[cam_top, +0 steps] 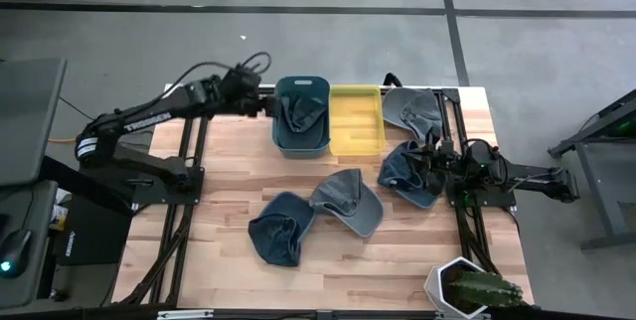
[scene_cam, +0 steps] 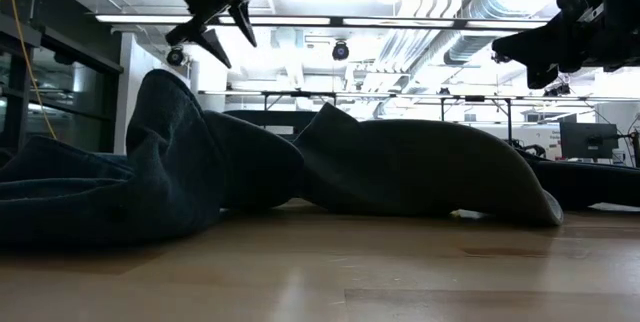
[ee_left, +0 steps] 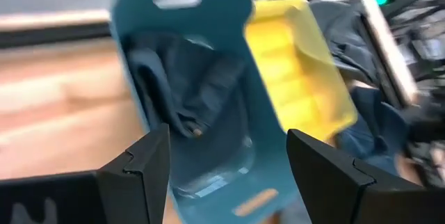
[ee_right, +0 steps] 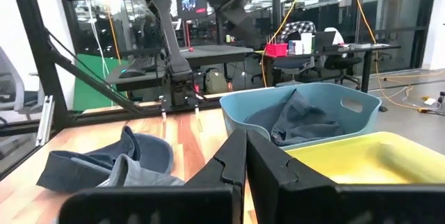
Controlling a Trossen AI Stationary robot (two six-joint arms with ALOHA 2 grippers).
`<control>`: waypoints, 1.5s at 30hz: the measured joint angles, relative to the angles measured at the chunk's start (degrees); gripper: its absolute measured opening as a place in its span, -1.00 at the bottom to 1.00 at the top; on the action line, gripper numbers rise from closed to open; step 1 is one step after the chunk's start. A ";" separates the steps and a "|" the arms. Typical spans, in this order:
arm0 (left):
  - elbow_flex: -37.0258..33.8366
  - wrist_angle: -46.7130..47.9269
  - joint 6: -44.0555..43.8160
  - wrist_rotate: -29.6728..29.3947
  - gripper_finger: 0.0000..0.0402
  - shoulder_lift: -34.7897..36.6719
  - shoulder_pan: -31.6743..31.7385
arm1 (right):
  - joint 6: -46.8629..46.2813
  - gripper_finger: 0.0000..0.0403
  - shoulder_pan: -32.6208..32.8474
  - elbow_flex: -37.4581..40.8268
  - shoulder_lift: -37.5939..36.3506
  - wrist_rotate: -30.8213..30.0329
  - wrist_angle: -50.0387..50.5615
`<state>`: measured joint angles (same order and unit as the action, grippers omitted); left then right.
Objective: Pick & Place hat
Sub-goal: Put the top black cap into the blue bin
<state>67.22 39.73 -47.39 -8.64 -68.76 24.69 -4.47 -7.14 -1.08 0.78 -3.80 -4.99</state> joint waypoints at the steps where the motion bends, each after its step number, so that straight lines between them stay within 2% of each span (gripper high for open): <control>1: -2.00 -2.13 -1.27 -0.01 0.16 1.07 -1.15 | 0.00 -0.96 0.01 0.00 0.00 0.11 0.00; 9: -15.00 -16.04 -11.32 -4.16 0.16 8.75 -10.95 | -4.53 -0.96 0.02 0.00 0.00 0.82 -0.52; 11: -16.65 -15.31 -14.96 -6.59 0.16 9.91 -13.73 | -5.44 -0.97 0.00 0.00 0.00 -0.74 -1.27; 16: -18.84 -10.83 -23.12 -11.51 0.16 11.61 -21.10 | -15.40 -0.99 0.01 -0.01 0.00 -5.58 -2.65; 20: -19.15 -6.25 -29.60 -13.03 0.16 11.45 -26.83 | -16.09 -0.97 0.00 -0.13 0.02 -4.84 -2.25; 25: -19.12 -3.04 -34.66 -16.13 0.16 11.13 -32.53 | -16.45 -0.97 0.01 -5.99 1.49 -4.85 7.80; 32: -19.06 4.66 -41.57 -20.25 0.16 11.33 -37.37 | -14.69 -0.96 0.00 -20.16 8.11 -10.40 24.64; 39: -19.06 3.70 -40.32 -22.74 0.16 11.33 -37.46 | -13.41 -0.93 0.00 -34.13 18.57 -15.22 41.01; 45: -19.06 3.75 -39.85 -26.22 0.16 11.33 -37.45 | -16.28 -0.73 -1.17 -44.43 28.61 -19.96 55.69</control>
<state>48.16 43.48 -87.24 -34.86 -57.43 -12.75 -20.75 -8.31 -45.51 29.39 -23.76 50.69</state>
